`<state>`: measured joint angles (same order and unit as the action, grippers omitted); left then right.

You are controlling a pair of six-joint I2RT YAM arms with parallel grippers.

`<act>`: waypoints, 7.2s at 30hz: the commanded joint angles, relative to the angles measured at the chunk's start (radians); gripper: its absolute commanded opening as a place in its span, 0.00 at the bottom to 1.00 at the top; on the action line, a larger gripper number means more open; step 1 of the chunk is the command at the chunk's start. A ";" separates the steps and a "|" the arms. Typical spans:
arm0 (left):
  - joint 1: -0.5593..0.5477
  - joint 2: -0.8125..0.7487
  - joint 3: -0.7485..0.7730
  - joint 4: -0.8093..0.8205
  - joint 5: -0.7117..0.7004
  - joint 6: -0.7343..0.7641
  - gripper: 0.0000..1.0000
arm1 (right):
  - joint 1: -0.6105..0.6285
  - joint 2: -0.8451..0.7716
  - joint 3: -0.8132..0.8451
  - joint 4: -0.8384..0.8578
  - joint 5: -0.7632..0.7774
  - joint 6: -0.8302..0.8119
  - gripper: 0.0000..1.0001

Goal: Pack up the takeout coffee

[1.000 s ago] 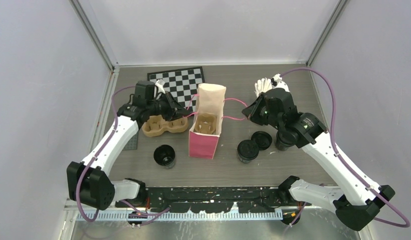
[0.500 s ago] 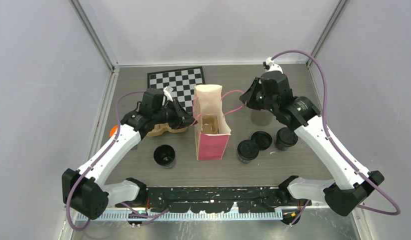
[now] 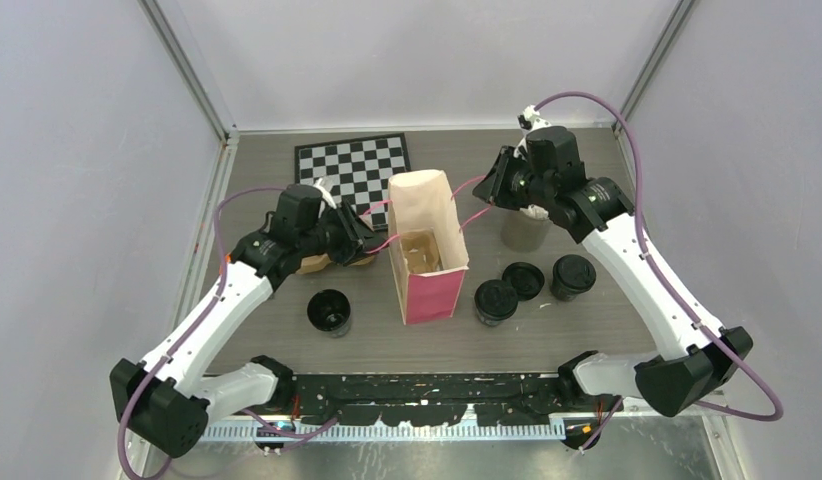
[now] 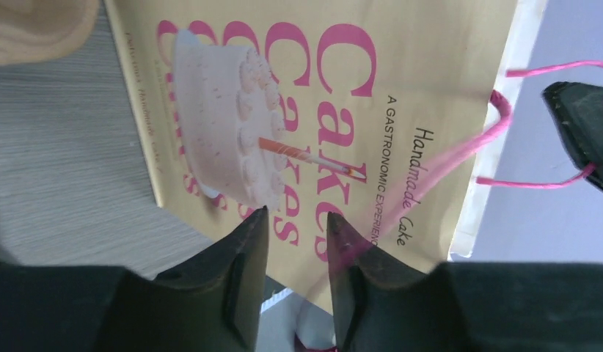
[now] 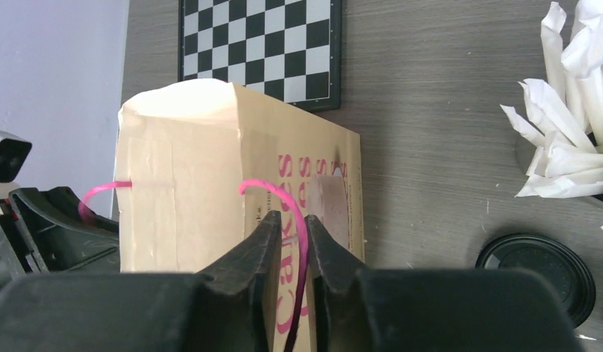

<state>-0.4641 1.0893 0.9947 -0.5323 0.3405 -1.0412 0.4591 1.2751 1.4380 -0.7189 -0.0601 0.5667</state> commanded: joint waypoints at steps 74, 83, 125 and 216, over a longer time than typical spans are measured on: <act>-0.056 0.541 0.862 -0.388 -0.035 0.805 0.41 | 0.059 -0.584 -0.714 0.129 0.112 -0.217 0.94; -0.056 0.541 0.882 -0.414 -0.049 0.765 0.99 | 0.063 -0.583 -0.617 0.046 0.122 -0.574 0.95; -0.055 0.350 0.707 -0.457 -0.160 0.748 1.00 | 0.064 -0.412 -0.649 -0.016 -0.148 -0.986 1.00; -0.042 0.366 0.754 -0.529 -0.203 0.764 1.00 | 0.130 -0.342 -0.696 0.067 -0.038 -0.953 1.00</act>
<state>-0.5102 1.4845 1.7313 -1.0676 0.1173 -0.2806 0.5835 0.9211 0.7429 -0.7036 -0.1204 -0.4042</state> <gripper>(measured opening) 0.996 0.995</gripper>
